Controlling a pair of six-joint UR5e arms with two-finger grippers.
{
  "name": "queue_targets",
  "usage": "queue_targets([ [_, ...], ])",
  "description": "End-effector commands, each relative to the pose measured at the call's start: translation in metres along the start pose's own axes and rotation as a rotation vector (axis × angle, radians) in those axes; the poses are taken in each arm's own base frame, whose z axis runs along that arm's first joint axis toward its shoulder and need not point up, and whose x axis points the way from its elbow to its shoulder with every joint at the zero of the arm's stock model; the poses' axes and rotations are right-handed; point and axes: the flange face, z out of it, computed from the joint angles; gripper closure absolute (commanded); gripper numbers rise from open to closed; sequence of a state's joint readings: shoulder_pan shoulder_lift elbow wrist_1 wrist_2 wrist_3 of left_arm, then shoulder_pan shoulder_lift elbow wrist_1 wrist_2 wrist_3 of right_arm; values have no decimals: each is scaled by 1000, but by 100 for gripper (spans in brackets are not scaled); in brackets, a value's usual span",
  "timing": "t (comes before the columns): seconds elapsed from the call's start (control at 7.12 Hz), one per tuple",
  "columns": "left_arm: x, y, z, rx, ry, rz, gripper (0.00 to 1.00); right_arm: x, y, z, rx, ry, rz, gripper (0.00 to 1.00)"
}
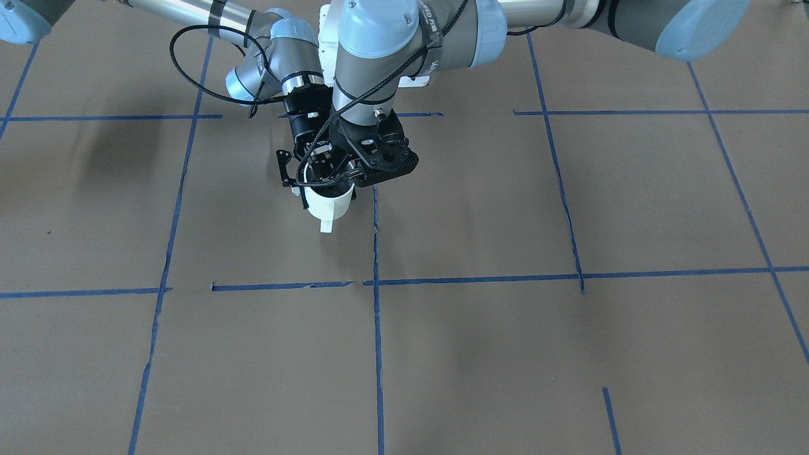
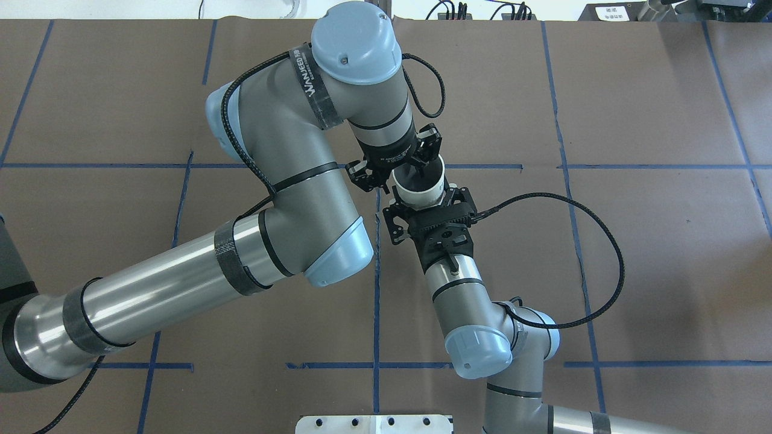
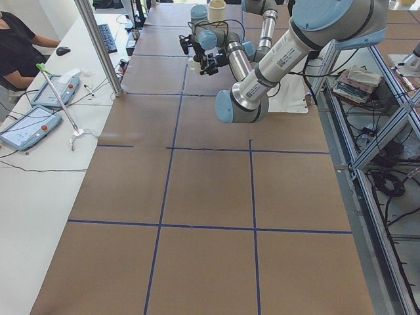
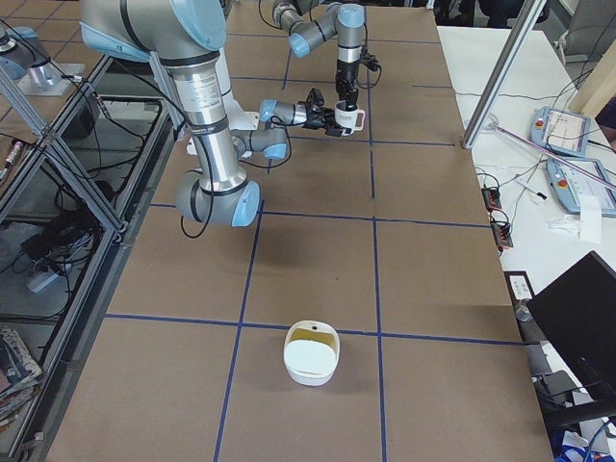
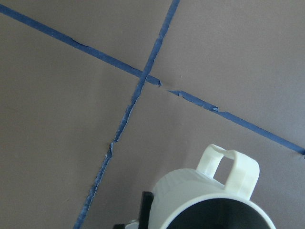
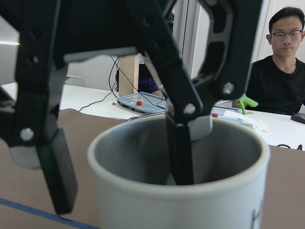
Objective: Left arm hands cup to right arm to dump lemon
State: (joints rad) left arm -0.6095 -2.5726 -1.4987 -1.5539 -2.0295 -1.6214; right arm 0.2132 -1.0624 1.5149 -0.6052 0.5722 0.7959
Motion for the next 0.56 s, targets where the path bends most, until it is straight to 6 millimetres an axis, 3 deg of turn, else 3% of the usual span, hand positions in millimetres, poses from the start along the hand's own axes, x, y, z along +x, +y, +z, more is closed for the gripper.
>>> queue_targets([
  [0.0, -3, 0, 0, 0, 1, 1, 43, 2, -3, 0, 3, 1, 5, 62],
  [0.28, -3, -1, -1, 1, 2, 0, 51, 3, -2, 0, 2, 2, 3, 61],
  [0.42, -2, 0, -1, 1, 3, 1, 62, 4, 1, 0, -1, 3, -4, 60],
])
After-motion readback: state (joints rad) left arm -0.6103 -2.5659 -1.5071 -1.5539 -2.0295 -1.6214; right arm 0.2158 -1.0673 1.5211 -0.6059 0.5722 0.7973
